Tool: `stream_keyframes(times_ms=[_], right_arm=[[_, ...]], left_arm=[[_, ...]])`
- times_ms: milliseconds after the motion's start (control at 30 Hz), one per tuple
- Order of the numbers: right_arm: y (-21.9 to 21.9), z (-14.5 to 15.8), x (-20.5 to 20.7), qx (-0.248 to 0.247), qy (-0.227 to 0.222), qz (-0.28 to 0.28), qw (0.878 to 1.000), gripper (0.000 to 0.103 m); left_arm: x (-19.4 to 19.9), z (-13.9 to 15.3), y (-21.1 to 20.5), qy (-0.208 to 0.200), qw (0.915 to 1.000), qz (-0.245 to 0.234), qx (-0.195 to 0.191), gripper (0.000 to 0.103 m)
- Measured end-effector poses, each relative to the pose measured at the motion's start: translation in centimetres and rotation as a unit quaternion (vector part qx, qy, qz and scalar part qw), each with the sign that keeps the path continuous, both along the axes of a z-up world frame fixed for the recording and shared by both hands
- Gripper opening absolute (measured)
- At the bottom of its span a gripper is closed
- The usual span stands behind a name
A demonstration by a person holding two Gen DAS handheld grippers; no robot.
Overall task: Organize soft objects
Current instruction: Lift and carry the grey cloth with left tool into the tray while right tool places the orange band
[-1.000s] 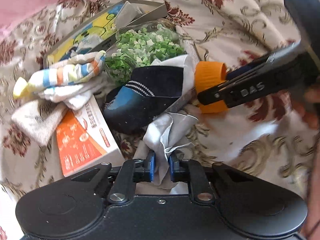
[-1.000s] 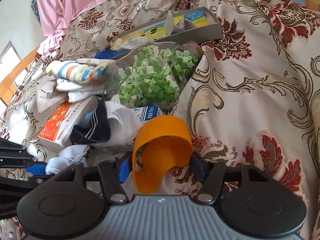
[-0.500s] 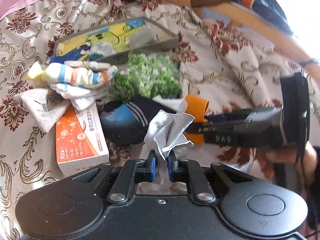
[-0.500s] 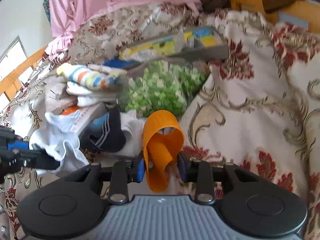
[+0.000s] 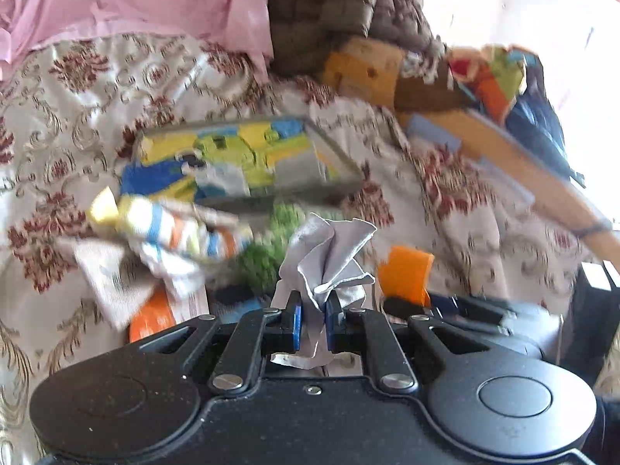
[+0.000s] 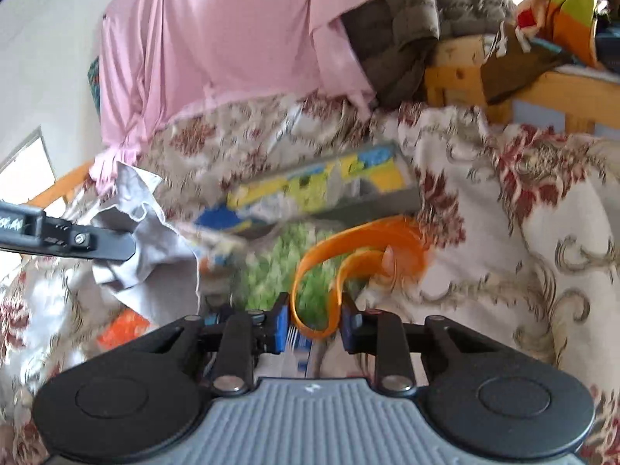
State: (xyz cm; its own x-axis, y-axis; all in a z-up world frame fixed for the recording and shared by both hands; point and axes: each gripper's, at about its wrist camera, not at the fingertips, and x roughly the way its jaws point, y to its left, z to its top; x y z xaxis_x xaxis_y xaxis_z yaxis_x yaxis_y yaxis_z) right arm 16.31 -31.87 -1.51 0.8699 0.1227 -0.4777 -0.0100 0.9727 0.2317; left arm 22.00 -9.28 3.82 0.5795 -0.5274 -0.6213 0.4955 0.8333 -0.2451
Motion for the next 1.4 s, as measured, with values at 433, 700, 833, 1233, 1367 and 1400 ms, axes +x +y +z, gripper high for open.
stream_keyframes(times_ms=[433,700,833,1233,1367,1400], right_arm=[[0.3,1.1,5.6,-0.034,-0.075,-0.011,0.997,0.023],[-0.2,1.6,14.7,-0.027,-0.122,0.012,0.992,0.023],[-0.7,1.3,18.3,-0.011,-0.111,0.026,0.993,0.024],[-2.2,-0.6,21.6,0.019,-0.036,0.019,0.999,0.037],[-3.0,-0.8,21.8,0.040,-0.025,0.016,0.999,0.040],[-3.0,-0.9,21.9,0.040,-0.024,0.014,0.999,0.045]], left_arm=[[8.5,1.5,-0.6,-0.027,0.9951,0.069,-0.066,0.013],[15.6,1.3,-2.6,-0.069,0.9894,0.107,-0.070,0.013],[19.6,0.2,-4.3,-0.074,0.9884,0.118,-0.059,0.013],[26.2,-4.3,-6.0,-0.031,0.9902,0.132,-0.034,0.014],[27.1,-5.2,-5.5,-0.007,0.9871,0.156,-0.036,0.017],[27.1,-5.4,-5.5,-0.003,0.9865,0.160,-0.036,0.017]])
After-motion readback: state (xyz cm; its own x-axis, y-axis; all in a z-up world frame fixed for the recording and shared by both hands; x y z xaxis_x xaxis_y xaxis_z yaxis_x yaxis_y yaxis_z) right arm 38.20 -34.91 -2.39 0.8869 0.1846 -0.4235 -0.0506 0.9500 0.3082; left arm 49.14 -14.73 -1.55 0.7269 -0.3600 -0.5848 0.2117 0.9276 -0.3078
